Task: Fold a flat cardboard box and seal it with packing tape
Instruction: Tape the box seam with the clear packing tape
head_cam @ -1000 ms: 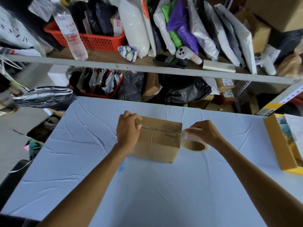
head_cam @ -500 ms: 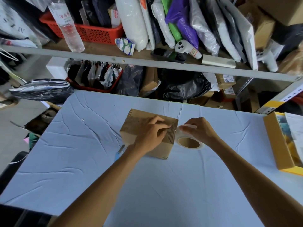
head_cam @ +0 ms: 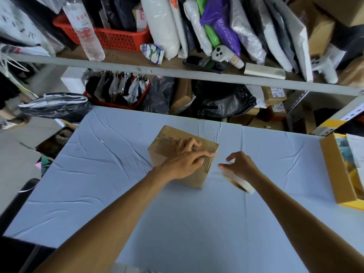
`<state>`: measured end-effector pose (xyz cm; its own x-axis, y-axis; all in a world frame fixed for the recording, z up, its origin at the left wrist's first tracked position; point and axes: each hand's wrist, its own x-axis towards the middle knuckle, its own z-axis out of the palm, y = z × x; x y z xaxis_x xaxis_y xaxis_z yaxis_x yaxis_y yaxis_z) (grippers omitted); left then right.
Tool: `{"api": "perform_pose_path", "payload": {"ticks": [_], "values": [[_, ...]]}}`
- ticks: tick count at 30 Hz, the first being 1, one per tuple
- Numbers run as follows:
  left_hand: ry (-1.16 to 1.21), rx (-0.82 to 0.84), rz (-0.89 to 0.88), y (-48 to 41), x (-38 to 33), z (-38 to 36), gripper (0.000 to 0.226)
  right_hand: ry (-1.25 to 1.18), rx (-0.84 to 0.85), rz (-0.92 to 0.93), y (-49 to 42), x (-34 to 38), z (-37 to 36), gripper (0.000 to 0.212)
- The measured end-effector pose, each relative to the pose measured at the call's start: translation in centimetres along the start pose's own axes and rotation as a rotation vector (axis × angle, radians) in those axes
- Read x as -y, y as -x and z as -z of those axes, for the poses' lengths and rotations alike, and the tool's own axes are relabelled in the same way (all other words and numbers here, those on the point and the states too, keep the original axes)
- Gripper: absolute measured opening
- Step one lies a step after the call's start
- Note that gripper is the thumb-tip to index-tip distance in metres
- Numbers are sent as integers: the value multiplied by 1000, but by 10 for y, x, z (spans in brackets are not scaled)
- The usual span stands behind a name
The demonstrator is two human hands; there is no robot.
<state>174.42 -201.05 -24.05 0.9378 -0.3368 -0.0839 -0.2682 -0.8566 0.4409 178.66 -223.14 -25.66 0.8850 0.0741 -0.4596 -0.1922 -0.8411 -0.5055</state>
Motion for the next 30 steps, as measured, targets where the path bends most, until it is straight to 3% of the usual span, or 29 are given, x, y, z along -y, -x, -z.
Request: {"api": "perform_pose_path", "payload": {"ticks": [2,5,8,10,13,17,21,24,30], "values": [[11,7,19,-1,-1,0,40,-91,29,29,5,-2,-1,50],[18,-26,12,-3,-4,0,50,-353,164,118,18,-10,14,28],[-75,-110,-16,-2,-6,5,47,-556,229,264,31,-13,27,34],[-54,-107,-18,0,-6,7,48,-552,233,278,34,-13,26,29],[-12,-70,-26,6,-1,7,49,-401,179,141,31,-18,2,19],[-19,-63,-68,3,1,11,50,-194,130,-54,29,-14,-23,40],[-58,-40,-66,-3,6,14,49,-456,125,70,46,-16,-12,16],[-71,-67,-67,-4,6,9,47,-626,190,149,59,-27,-6,19],[-68,-129,-156,-2,10,6,31,-552,203,-39,54,-29,-33,10]]}}
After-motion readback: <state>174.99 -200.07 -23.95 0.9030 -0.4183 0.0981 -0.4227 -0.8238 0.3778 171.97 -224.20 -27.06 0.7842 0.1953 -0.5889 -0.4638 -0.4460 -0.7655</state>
